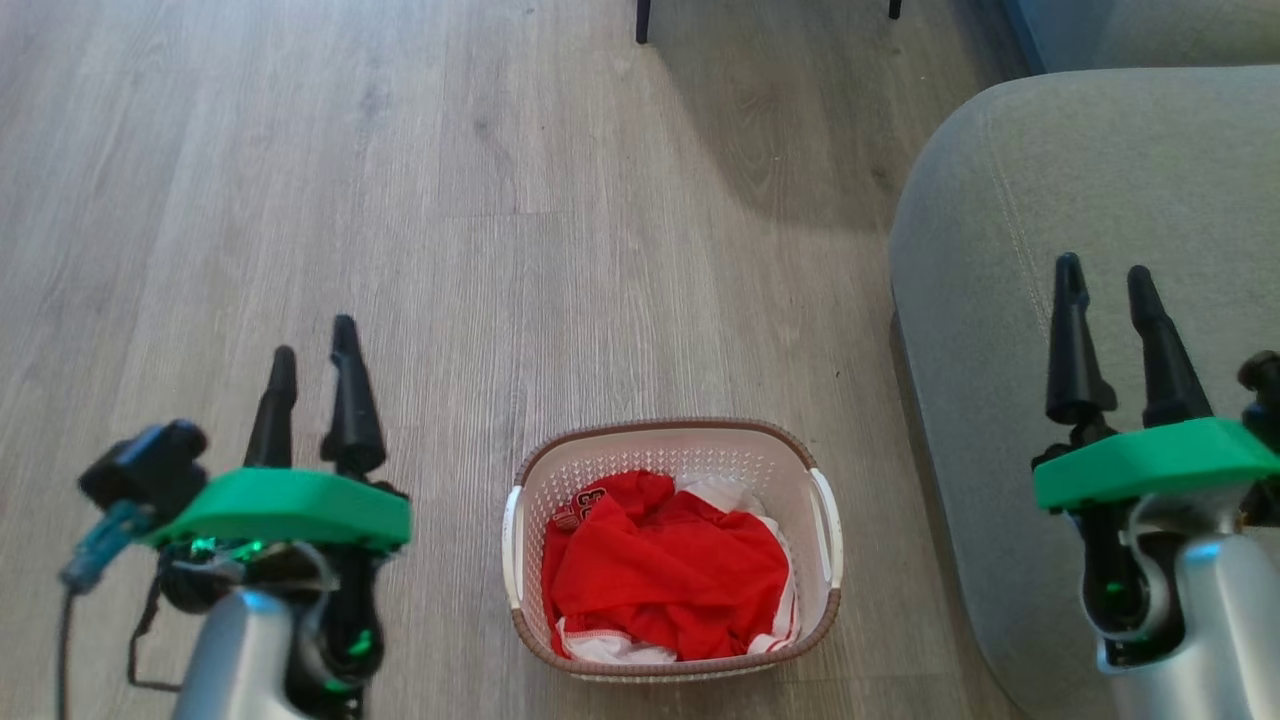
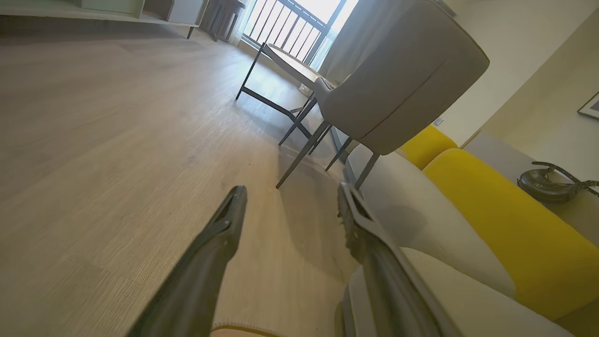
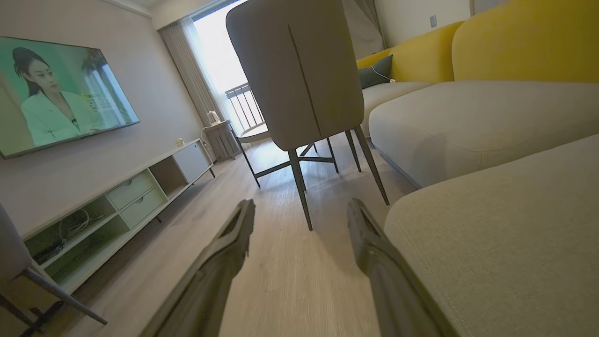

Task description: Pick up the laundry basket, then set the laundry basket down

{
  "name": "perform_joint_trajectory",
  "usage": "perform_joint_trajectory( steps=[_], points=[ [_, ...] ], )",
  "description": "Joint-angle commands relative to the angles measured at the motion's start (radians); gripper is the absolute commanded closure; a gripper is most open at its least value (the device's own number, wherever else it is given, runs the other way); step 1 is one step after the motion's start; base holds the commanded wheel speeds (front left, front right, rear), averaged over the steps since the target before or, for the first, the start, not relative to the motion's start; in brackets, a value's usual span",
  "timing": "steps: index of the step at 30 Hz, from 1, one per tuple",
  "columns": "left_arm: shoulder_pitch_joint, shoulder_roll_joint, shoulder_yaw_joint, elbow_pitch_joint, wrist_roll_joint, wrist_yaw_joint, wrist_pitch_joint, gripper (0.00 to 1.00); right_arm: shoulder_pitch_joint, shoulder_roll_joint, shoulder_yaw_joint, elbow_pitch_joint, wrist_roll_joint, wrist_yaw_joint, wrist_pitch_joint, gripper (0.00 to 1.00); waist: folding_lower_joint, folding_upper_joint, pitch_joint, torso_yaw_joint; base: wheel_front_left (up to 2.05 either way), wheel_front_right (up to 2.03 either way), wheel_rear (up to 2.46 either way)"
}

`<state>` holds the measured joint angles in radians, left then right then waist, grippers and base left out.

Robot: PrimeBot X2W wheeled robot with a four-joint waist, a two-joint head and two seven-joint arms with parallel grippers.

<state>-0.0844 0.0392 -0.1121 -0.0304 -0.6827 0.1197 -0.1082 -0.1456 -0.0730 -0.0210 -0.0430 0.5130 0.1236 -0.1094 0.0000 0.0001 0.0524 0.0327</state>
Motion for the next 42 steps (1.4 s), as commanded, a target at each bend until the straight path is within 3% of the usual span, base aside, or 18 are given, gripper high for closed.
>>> perform_joint_trajectory(
  steps=[1,7,17,21,24,27,29,33,39,42],
  points=[
    [-0.064,0.009,0.007,-0.048,0.04,0.011,-0.014,0.0,-0.053,-0.019,0.021,-0.046,-0.036,0.004,-0.013,0.0,0.0,-0.0001,0.0,0.0,0.0,0.0,0.0],
    [-0.072,0.017,-0.07,-0.048,0.177,0.074,-0.032,0.0,-0.052,-0.026,0.053,-0.051,-0.13,0.005,-0.031,0.0,0.0,-0.0001,-0.002,-0.001,0.0,0.0,0.0],
    [-0.112,0.132,-0.309,0.012,0.373,0.299,-0.064,0.0,-0.045,-0.028,0.094,-0.051,-0.287,0.005,-0.063,0.0,0.0,-0.0001,-0.011,-0.007,0.0,0.0,0.0],
    [-0.142,0.159,-0.398,0.031,0.414,0.369,-0.076,0.0,-0.037,-0.039,0.115,-0.046,-0.336,0.006,-0.075,0.0,0.0,-0.0001,-0.013,-0.008,0.0,0.0,0.0],
    [-0.157,0.172,-0.446,0.043,0.421,0.398,-0.085,0.0,-0.031,-0.039,0.12,-0.035,-0.375,0.006,-0.084,0.0,0.0,-0.0001,-0.014,-0.008,0.0,0.0,0.0],
    [-0.171,0.178,-0.475,0.048,0.427,0.402,-0.094,0.0,-0.02,-0.031,0.112,-0.003,-0.435,0.006,-0.092,0.0,0.0,-0.0001,-0.015,-0.008,0.0,0.0,0.0],
    [-0.175,0.172,-0.492,0.019,0.407,0.363,-0.099,0.0,-0.022,-0.027,0.117,0.004,-0.468,0.006,-0.098,0.0,0.0,-0.0001,-0.013,-0.007,0.0,0.0,0.0],
    [-0.161,0.159,-0.457,-0.003,0.408,0.357,-0.108,0.0,-0.026,-0.019,0.119,0.0,-0.501,0.006,-0.107,0.0,0.0,-0.0001,-0.012,-0.006,0.0,0.0,0.0],
    [-0.133,0.097,-0.345,-0.059,0.467,0.257,-0.129,0.0,-0.033,0.002,0.11,-0.021,-0.555,0.007,-0.128,0.0,0.0,-0.0001,-0.007,-0.007,0.0,0.0,0.0],
    [-0.128,0.081,-0.323,-0.074,0.507,0.235,-0.135,0.0,-0.034,0.004,0.11,-0.034,-0.577,0.007,-0.134,0.0,0.0,-0.0001,-0.005,-0.006,0.0,0.0,0.0]
  ],
)
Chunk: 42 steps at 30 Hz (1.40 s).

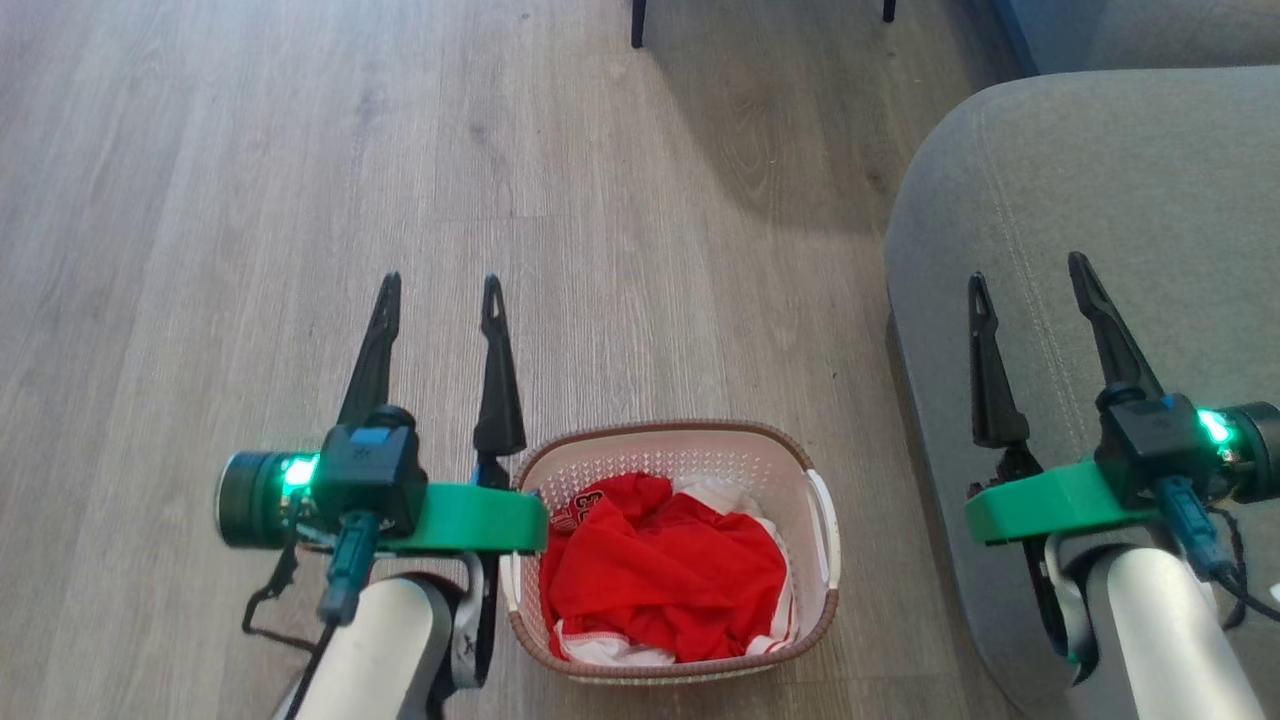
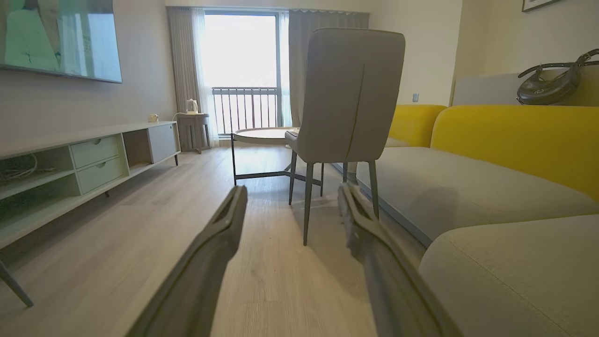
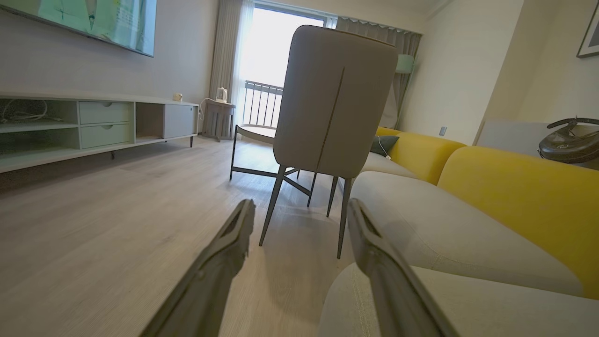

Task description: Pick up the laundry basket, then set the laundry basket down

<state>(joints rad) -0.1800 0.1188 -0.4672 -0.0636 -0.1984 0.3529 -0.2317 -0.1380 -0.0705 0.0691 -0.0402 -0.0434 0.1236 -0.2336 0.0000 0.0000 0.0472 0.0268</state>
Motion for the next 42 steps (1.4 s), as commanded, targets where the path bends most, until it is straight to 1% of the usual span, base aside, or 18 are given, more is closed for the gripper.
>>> perform_joint_trajectory(
  steps=[1,3,6,11,15,18,22,26,28,32,42],
  points=[
    [-0.029,-0.006,0.041,-0.045,0.041,-0.007,-0.014,0.0,-0.039,0.003,0.02,-0.035,-0.025,0.007,-0.012,0.0,0.0,0.0,0.001,0.001,0.0,0.0,0.0],
    [-0.022,-0.02,0.058,-0.052,0.072,-0.022,-0.02,0.0,-0.039,0.004,0.028,-0.027,-0.035,0.007,-0.018,0.0,0.0,0.0,0.003,0.001,0.0,0.0,0.0],
    [-0.009,-0.039,0.081,-0.053,0.104,-0.055,-0.029,0.0,-0.038,0.007,0.026,-0.011,-0.027,0.007,-0.027,0.0,0.0,0.0,0.005,0.002,0.0,0.0,0.0],
    [0.025,-0.062,0.143,0.014,0.049,-0.148,-0.03,0.0,-0.027,0.014,-0.003,0.041,0.018,0.007,-0.028,0.0,0.0,0.0,0.003,0.001,0.0,0.0,0.0],
    [0.043,-0.067,0.172,0.084,0.025,-0.21,-0.03,0.0,-0.019,0.016,-0.007,0.106,0.045,0.007,-0.028,0.0,0.0,0.0,0.003,-0.001,0.0,0.0,0.0],
    [0.043,-0.068,0.183,0.121,-0.003,-0.23,-0.03,0.0,-0.019,0.017,0.002,0.157,0.057,0.007,-0.028,0.0,0.0,0.0,0.003,-0.002,0.0,0.0,0.0],
    [0.044,-0.068,0.181,0.142,0.0,-0.262,-0.03,0.0,-0.024,0.018,0.001,0.199,0.073,0.007,-0.028,0.0,0.0,0.0,0.003,-0.004,0.0,0.0,0.0],
    [0.055,-0.068,0.185,0.173,-0.037,-0.269,-0.03,0.0,-0.025,0.019,-0.015,0.242,0.092,0.007,-0.028,0.0,0.0,0.0,0.001,-0.006,0.0,0.0,0.0],
    [0.055,-0.068,0.185,0.19,-0.043,-0.279,-0.03,0.0,-0.026,0.02,-0.026,0.255,0.108,0.007,-0.028,0.0,0.0,0.0,0.0,-0.006,0.0,0.0,0.0],
    [0.055,-0.068,0.189,0.211,-0.049,-0.286,-0.03,0.0,-0.022,0.02,-0.024,0.27,0.117,0.007,-0.028,0.0,0.0,0.0,-0.003,-0.006,0.0,0.0,0.0],
    [0.055,-0.068,0.197,0.222,-0.046,-0.278,-0.03,0.0,-0.026,0.02,-0.013,0.273,0.117,0.007,-0.028,0.0,0.0,0.0,-0.004,-0.012,0.0,0.0,0.0]
  ],
)
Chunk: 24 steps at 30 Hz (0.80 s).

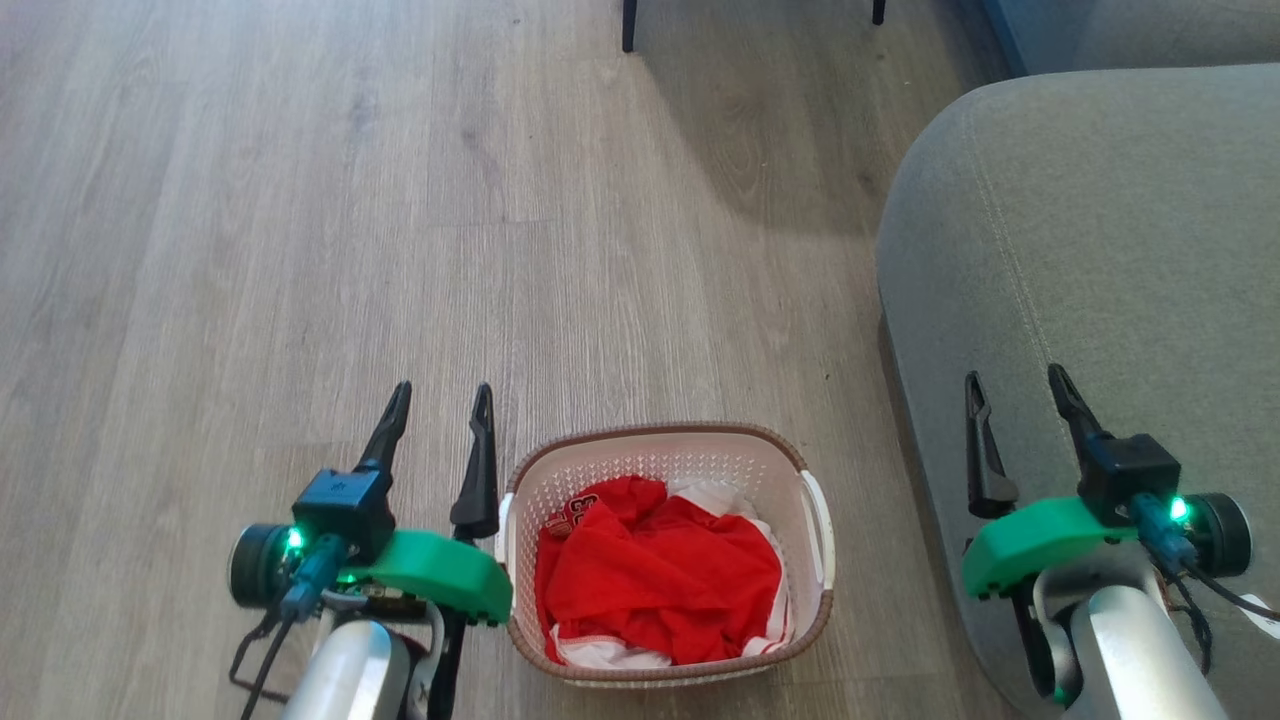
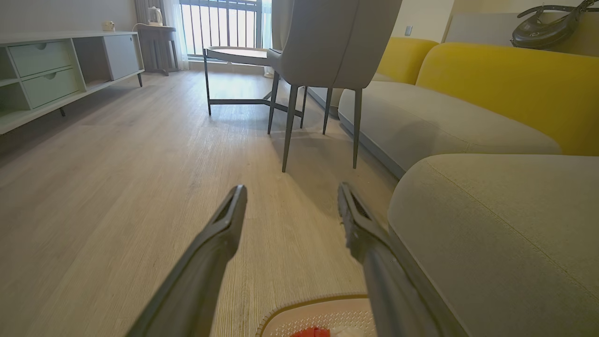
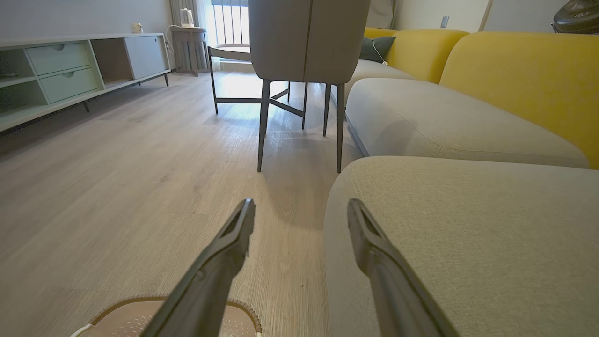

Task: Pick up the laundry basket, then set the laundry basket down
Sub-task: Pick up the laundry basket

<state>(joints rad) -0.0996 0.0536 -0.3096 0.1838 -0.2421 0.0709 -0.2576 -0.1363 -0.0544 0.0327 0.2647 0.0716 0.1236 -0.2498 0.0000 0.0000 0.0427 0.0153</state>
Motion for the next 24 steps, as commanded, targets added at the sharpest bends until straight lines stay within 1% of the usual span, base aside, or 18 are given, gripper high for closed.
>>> perform_joint_trajectory(
  steps=[1,15,24],
  points=[
    [-0.026,-0.003,0.039,-0.023,-0.001,0.005,-0.004,0.0,-0.028,0.004,0.024,-0.032,0.002,0.007,-0.012,0.0,0.0,0.0,0.0,-0.001,0.0,0.0,0.0],
    [-0.031,-0.003,0.037,-0.009,-0.01,0.009,-0.004,0.0,-0.028,0.004,0.026,-0.041,-0.006,0.007,-0.012,0.0,0.0,0.0,0.002,-0.001,0.0,0.0,0.0],
    [-0.032,-0.003,0.033,0.0,-0.008,0.023,-0.004,0.0,-0.026,0.004,0.028,-0.047,0.0,0.007,-0.012,0.0,0.0,0.0,0.007,-0.002,0.0,0.0,0.0]
  ],
)
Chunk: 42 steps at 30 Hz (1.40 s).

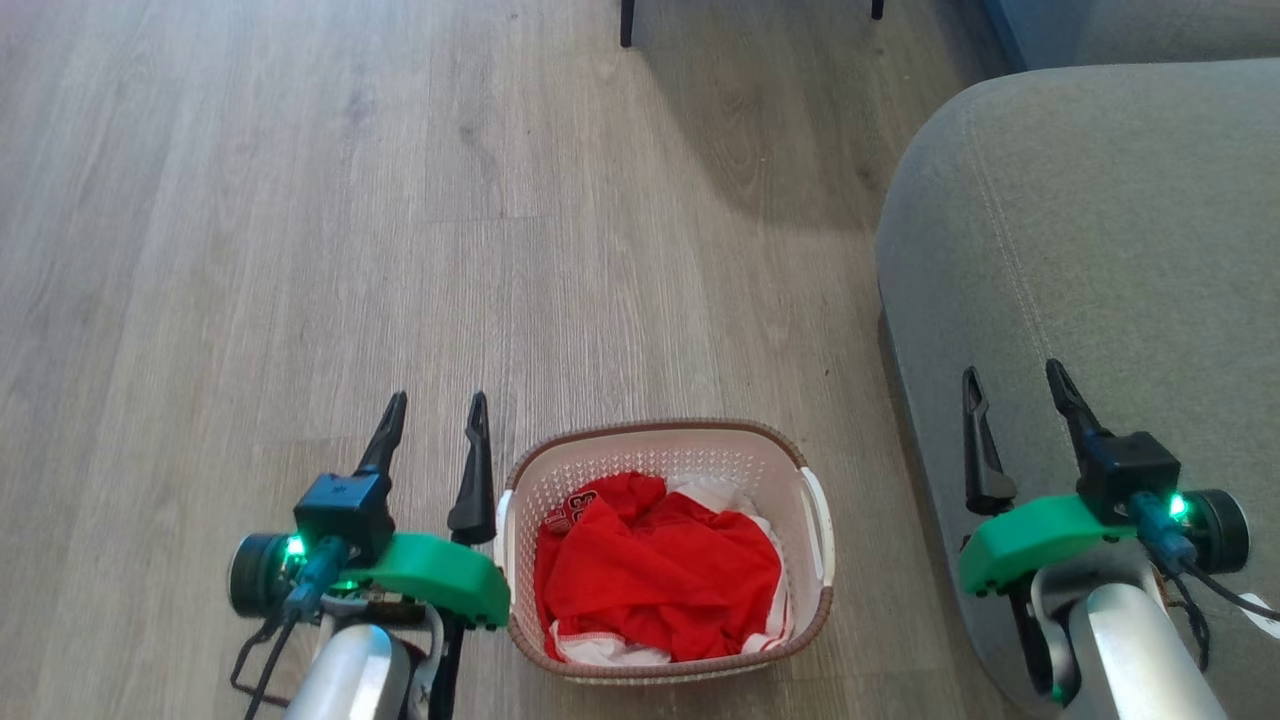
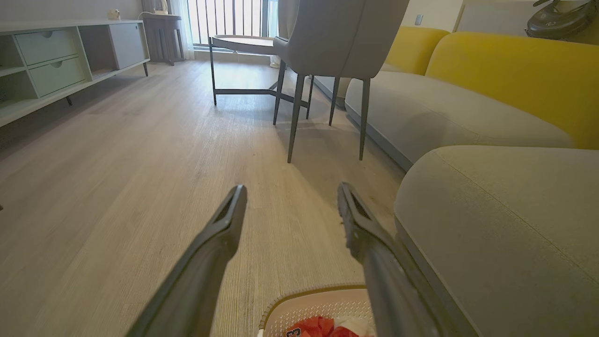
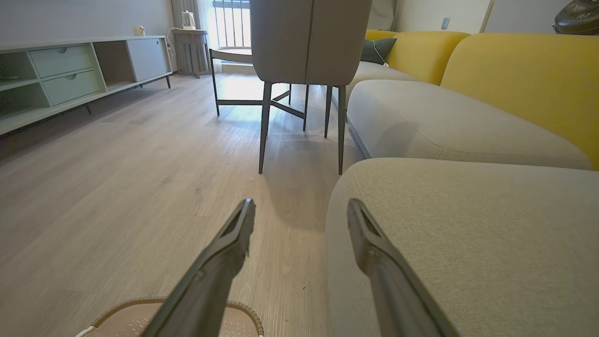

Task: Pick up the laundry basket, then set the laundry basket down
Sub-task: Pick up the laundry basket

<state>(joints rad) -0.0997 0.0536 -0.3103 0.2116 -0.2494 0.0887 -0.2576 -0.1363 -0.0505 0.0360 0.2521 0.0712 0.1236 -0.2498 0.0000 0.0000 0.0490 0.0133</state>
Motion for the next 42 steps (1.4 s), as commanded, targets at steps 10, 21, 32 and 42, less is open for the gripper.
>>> perform_joint_trajectory(
  steps=[10,21,32,42],
  points=[
    [-0.051,-0.003,0.013,0.007,-0.013,0.01,-0.004,0.0,-0.042,0.0,0.037,-0.035,-0.003,0.007,-0.012,0.0,0.0,0.0,0.056,0.006,0.0,0.0,0.0],
    [-0.125,-0.003,-0.028,0.065,-0.05,0.078,-0.004,0.0,-0.104,-0.023,0.062,-0.006,0.008,0.007,-0.012,0.0,0.0,0.0,0.192,0.021,0.0,0.0,0.0],
    [-0.263,-0.003,-0.088,0.25,-0.139,0.028,-0.004,0.0,-0.226,-0.049,0.096,0.111,0.038,0.007,-0.012,0.0,0.0,0.0,0.379,0.031,0.0,0.0,0.0],
    [-0.445,-0.003,-0.147,0.478,-0.182,0.01,-0.004,0.0,-0.377,-0.035,0.139,0.347,0.047,0.007,-0.012,0.0,0.0,0.0,0.557,0.021,0.0,0.0,0.0]
  ],
)
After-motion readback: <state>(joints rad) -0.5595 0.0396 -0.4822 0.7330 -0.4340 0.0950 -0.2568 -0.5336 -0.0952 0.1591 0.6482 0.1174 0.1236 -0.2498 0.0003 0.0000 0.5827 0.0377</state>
